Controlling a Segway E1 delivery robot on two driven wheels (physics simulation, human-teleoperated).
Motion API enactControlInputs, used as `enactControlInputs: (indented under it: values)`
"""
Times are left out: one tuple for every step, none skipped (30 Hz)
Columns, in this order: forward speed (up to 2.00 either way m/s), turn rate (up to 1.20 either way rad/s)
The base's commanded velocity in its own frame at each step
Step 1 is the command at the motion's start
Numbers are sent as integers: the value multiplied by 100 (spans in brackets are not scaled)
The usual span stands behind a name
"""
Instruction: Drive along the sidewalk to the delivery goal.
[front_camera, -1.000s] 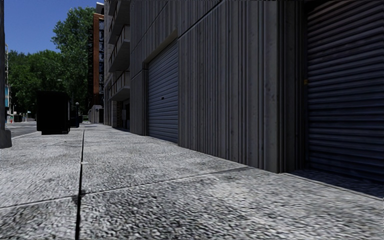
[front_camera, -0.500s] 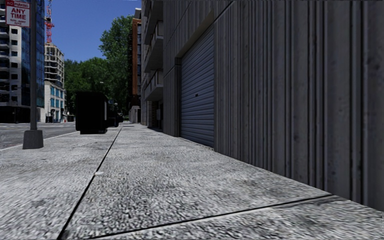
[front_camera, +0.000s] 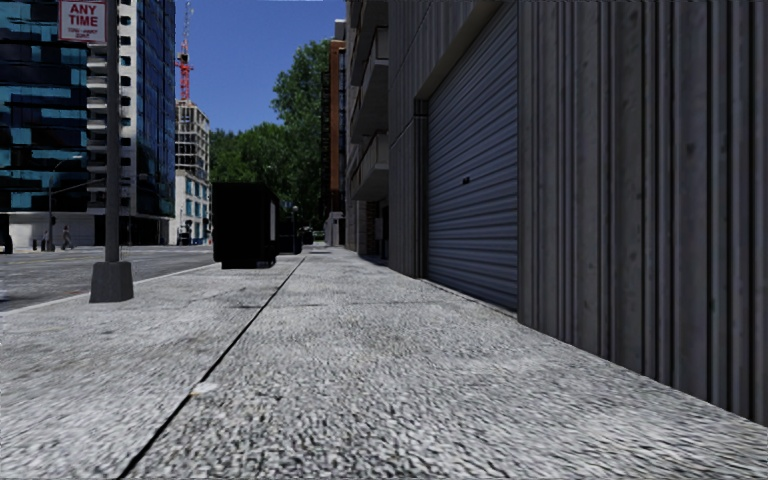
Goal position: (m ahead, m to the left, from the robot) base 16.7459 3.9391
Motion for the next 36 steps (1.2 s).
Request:
enactControlInputs:
  values:
    - [200, 45]
    - [200, 45]
    - [200, 45]
    - [200, 44]
    - [200, 44]
    - [200, 44]
    - [200, 44]
    - [200, 44]
    - [200, 42]
    - [200, 41]
    - [200, 41]
    - [200, 41]
    - [200, 39]
    - [200, 33]
    - [200, 33]
    - [200, 23]
    - [200, 0]
    - [200, 0]
    - [200, 0]
    - [200, 0]
    - [200, 0]
    - [200, 0]
    - [200, 0]
    - [200, 0]
    - [200, 0]
    - [200, 0]
    - [200, 0]
    - [200, 0]
    - [200, 0]
    - [200, 0]
    - [200, 0]
    - [200, 0]
    - [200, 0]
    - [200, 0]
    - [200, 0]
    - [200, 0]
